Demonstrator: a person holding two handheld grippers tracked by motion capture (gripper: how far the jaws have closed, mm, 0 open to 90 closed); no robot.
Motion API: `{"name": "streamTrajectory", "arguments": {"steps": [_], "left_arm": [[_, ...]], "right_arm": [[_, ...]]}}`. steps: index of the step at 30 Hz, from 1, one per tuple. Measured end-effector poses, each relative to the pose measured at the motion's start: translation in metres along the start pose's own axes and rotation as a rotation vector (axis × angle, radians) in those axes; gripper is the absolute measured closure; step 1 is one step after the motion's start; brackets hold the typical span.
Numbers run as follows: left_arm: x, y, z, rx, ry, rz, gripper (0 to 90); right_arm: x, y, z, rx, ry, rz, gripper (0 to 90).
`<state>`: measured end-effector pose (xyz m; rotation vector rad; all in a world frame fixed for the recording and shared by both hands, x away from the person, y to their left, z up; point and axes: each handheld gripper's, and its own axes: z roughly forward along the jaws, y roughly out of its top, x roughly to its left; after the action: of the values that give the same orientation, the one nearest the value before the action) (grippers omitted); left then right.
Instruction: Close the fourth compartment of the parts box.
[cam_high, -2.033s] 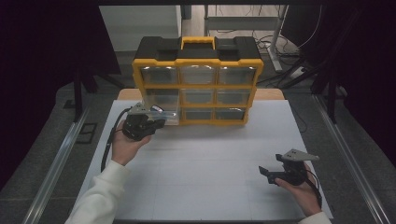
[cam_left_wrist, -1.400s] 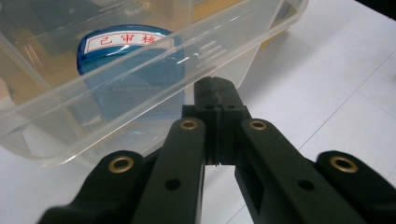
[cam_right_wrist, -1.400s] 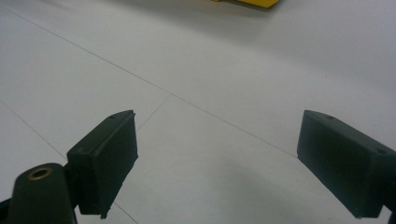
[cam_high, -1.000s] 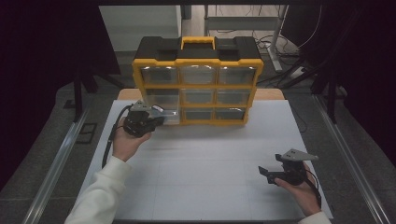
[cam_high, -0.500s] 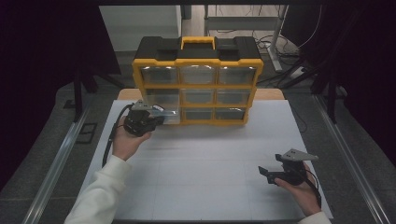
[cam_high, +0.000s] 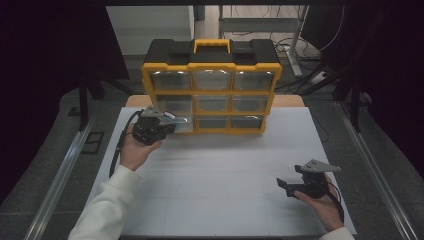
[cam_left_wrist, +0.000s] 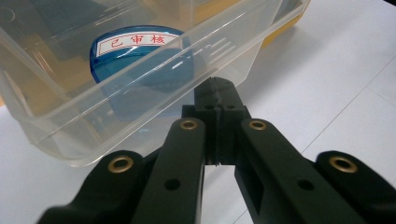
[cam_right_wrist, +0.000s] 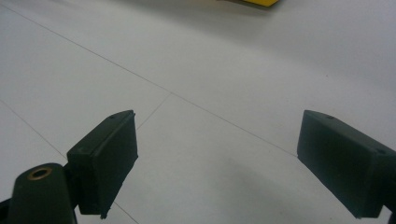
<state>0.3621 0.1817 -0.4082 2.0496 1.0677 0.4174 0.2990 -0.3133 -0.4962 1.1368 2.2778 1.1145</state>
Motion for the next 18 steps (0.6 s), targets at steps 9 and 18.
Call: {"name": "streamTrajectory", "arguments": {"steps": [9,18], "left_arm": [[0.0011,0.0012,0.0002,0.005,-0.002,-0.002,90.0],[0.0053,0.0037,-0.0001,0.01,0.026,-0.016,90.0]], "right_arm": [[0.0001,0.0,0.0003,0.001,0.0,-0.002,12.5],[0.0,0.0,0.0002,0.001,0.0,-0.001,12.5]]}}
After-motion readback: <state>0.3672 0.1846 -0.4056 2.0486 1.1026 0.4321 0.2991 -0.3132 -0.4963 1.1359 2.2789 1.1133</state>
